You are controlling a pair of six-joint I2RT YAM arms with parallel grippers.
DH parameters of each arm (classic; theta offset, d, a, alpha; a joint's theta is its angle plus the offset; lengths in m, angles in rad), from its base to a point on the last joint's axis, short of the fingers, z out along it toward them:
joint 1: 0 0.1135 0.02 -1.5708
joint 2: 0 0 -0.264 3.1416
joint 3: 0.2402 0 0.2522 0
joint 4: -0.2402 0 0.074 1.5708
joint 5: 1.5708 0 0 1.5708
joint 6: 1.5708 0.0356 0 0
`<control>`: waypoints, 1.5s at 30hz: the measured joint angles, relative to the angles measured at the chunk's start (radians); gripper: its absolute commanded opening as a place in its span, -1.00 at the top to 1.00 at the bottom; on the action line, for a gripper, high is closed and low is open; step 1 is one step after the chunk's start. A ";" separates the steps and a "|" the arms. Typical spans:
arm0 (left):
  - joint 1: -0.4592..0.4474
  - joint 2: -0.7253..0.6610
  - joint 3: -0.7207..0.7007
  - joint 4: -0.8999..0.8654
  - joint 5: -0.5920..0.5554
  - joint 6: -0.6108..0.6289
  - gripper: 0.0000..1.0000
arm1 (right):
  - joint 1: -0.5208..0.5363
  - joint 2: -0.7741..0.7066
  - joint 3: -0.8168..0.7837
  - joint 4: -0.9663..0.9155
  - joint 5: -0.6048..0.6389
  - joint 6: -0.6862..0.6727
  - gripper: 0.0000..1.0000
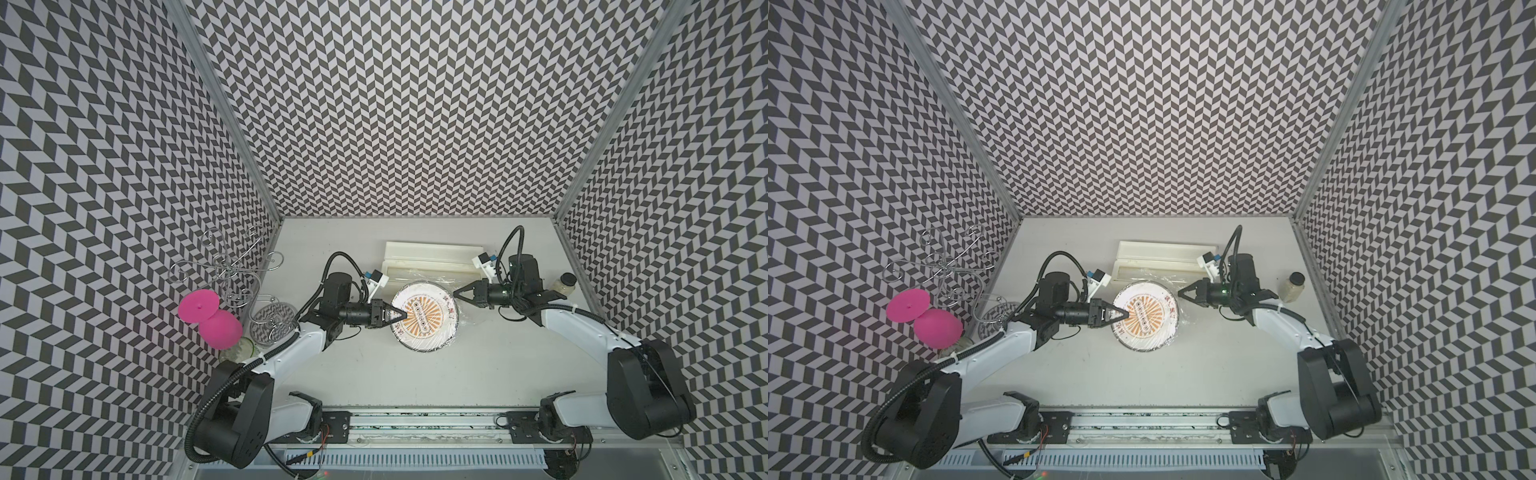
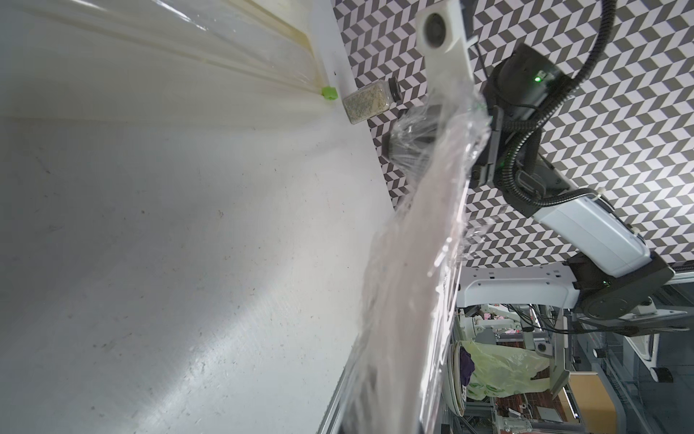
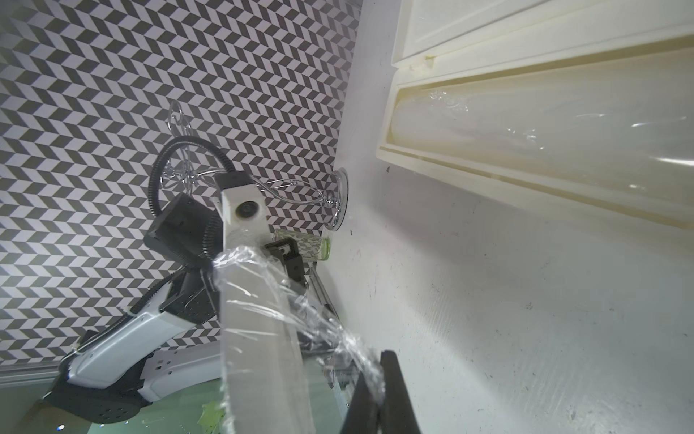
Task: Wrap the plate with plastic wrap
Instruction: Cover the plate with plastic wrap.
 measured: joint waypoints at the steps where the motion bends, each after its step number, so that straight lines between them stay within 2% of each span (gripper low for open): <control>1: 0.000 0.000 0.000 0.001 0.000 -0.008 1.00 | 0.001 0.011 -0.002 0.016 -0.004 0.001 0.88; 2: 0.000 0.000 0.000 0.002 -0.002 -0.016 1.00 | 0.002 0.019 -0.006 0.032 -0.010 0.004 0.76; 5: 0.000 0.001 0.000 0.028 0.004 -0.027 1.00 | 0.007 0.022 -0.024 0.072 -0.025 0.022 0.22; 8: 0.006 0.002 0.000 0.070 0.003 -0.045 1.00 | 0.007 0.017 -0.037 0.080 -0.039 0.028 0.00; 11: 0.031 0.002 0.000 0.119 0.002 -0.081 1.00 | -0.008 0.010 -0.032 0.016 -0.030 -0.012 -0.09; 13: 0.060 0.002 0.000 0.136 -0.002 -0.098 1.00 | -0.040 0.006 -0.017 -0.074 0.022 -0.051 -0.13; 18: 0.107 -0.002 0.000 0.141 -0.016 -0.103 1.00 | -0.119 -0.039 0.076 -0.335 0.296 -0.122 -0.15; 20: 0.107 -0.002 0.000 0.129 -0.023 -0.092 1.00 | -0.120 -0.090 0.136 -0.412 0.382 -0.136 -0.16; 23: 0.107 -0.002 0.000 0.114 -0.031 -0.080 1.00 | -0.102 -0.171 0.230 -0.469 0.448 -0.146 -0.17; 25: 0.106 -0.001 0.000 0.105 -0.036 -0.070 1.00 | -0.048 -0.214 0.293 -0.484 0.486 -0.147 -0.18; 30: 0.102 0.004 0.000 0.089 -0.052 -0.058 1.00 | 0.166 -0.211 0.373 -0.521 0.540 -0.120 -0.18; 34: 0.093 0.005 0.000 0.070 -0.068 -0.050 1.00 | 0.285 -0.142 0.386 -0.566 0.554 -0.064 -0.11; 38: 0.085 0.005 0.000 0.066 -0.082 -0.046 1.00 | 0.341 -0.100 0.356 -0.557 0.544 -0.006 -0.11; 45: 0.057 0.005 0.000 0.069 -0.091 -0.059 1.00 | 0.347 -0.088 0.246 -0.470 0.504 0.063 -0.19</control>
